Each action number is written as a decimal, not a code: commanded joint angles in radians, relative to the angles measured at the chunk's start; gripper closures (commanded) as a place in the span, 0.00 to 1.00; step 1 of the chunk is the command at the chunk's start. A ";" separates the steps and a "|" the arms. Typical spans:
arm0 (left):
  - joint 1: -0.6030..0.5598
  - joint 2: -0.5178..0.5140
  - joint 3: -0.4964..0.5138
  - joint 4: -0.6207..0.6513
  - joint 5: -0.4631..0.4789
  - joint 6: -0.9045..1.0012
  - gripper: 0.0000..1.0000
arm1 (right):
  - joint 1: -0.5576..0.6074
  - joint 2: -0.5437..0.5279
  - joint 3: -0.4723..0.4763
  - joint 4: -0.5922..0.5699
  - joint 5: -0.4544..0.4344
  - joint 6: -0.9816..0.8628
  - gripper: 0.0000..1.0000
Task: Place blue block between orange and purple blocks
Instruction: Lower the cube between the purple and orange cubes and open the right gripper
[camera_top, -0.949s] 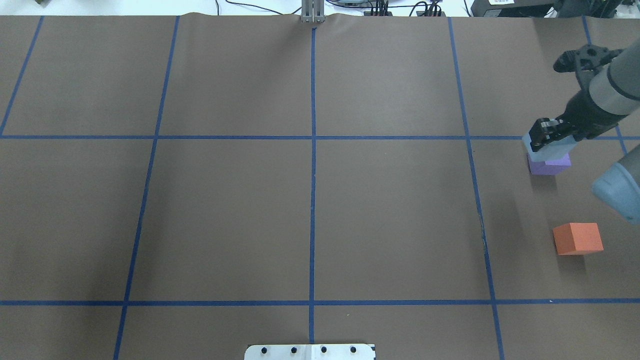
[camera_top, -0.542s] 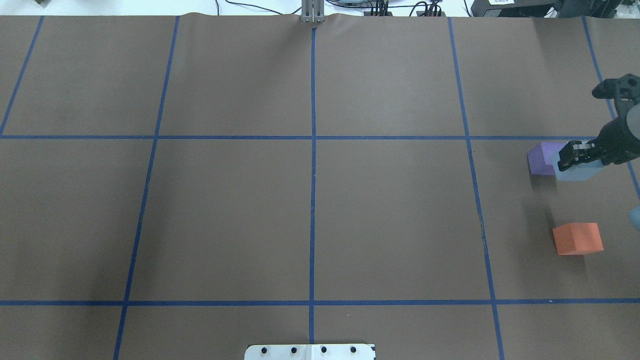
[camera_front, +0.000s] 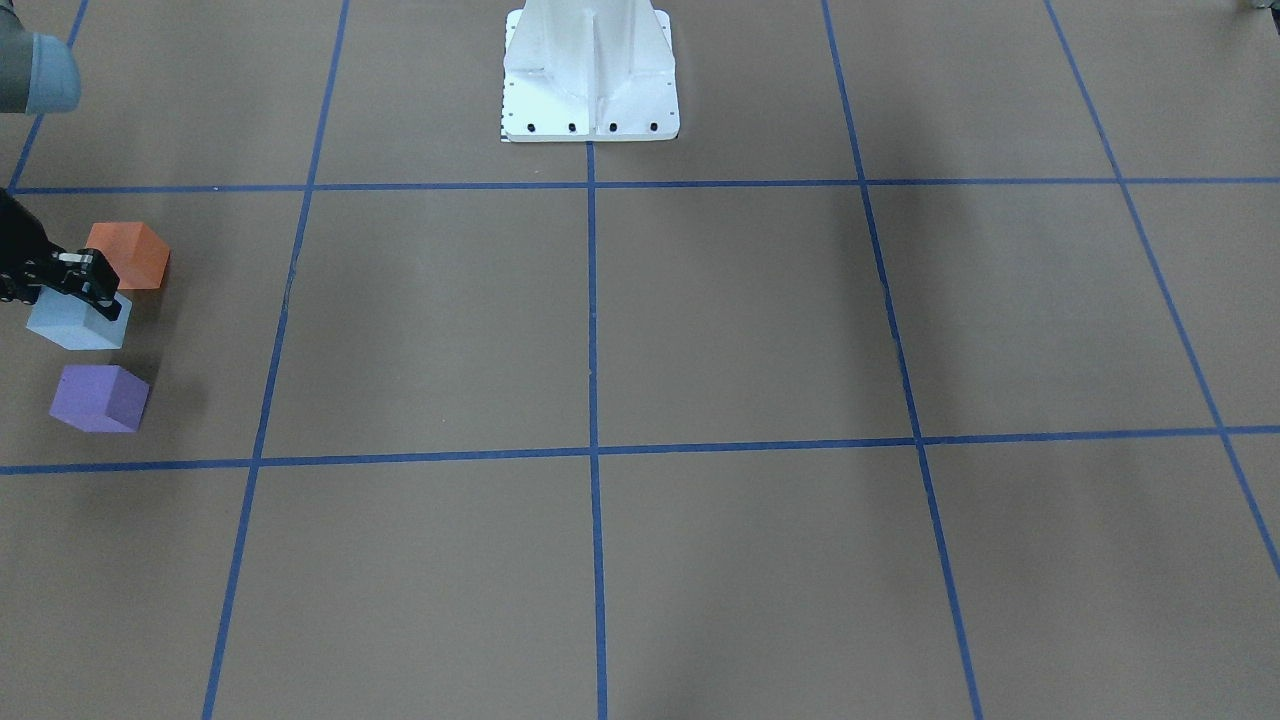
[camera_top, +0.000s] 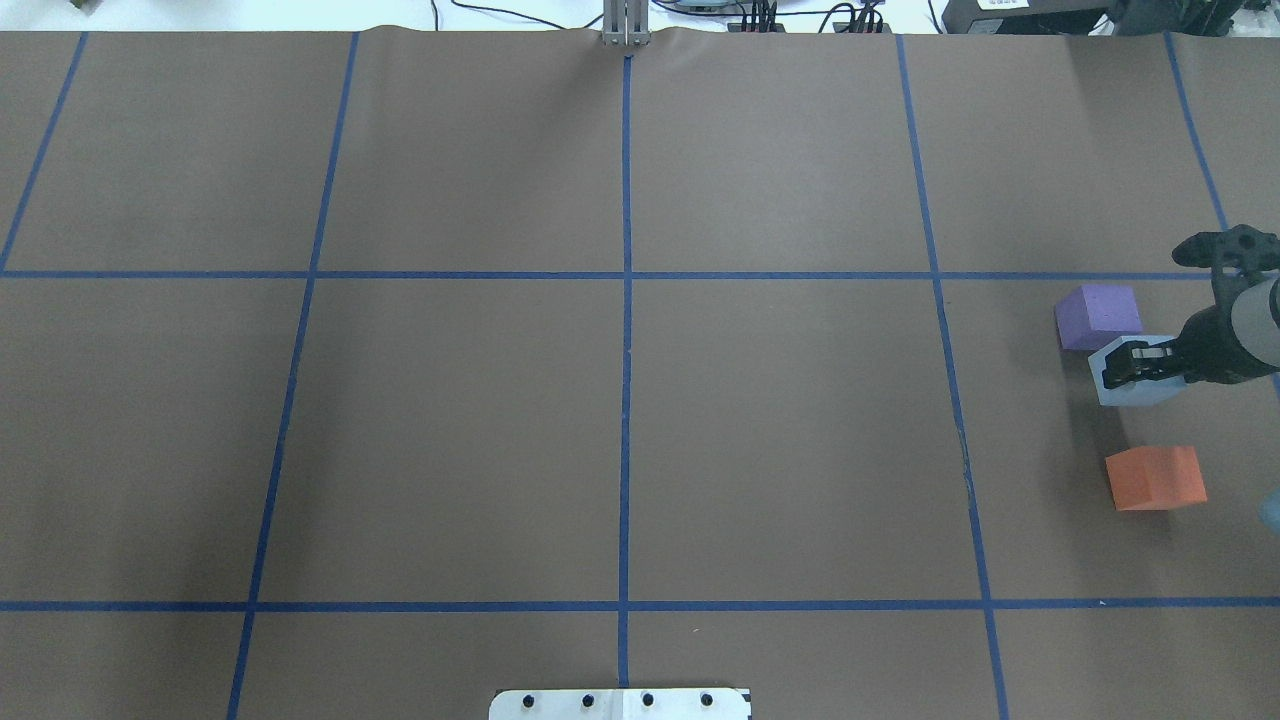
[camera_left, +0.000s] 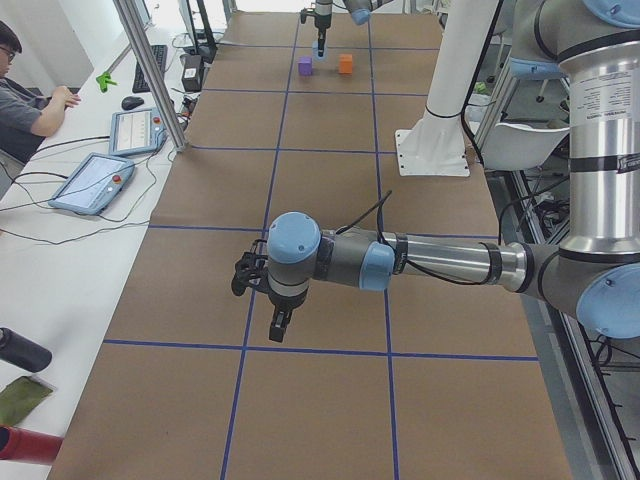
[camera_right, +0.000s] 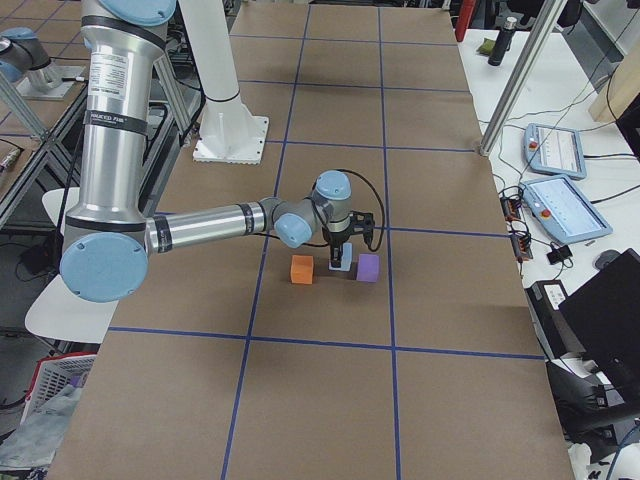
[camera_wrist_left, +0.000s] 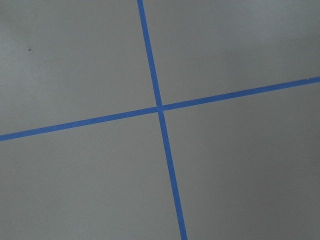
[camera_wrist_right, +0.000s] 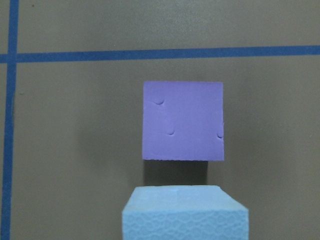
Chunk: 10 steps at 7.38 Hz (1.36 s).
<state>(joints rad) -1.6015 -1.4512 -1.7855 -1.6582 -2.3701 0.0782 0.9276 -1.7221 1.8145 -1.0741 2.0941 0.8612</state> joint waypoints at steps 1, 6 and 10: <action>0.000 0.000 0.000 0.000 0.000 0.000 0.00 | -0.033 -0.024 -0.030 0.052 -0.028 0.010 1.00; 0.000 0.002 -0.002 0.000 -0.001 0.000 0.00 | -0.044 -0.014 -0.026 0.059 -0.036 -0.037 0.00; 0.000 0.002 -0.008 0.000 -0.001 0.000 0.00 | 0.194 -0.020 0.015 -0.033 0.139 -0.303 0.00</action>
<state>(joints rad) -1.6015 -1.4496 -1.7922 -1.6582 -2.3715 0.0782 1.0138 -1.7433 1.8191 -1.0490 2.1514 0.6747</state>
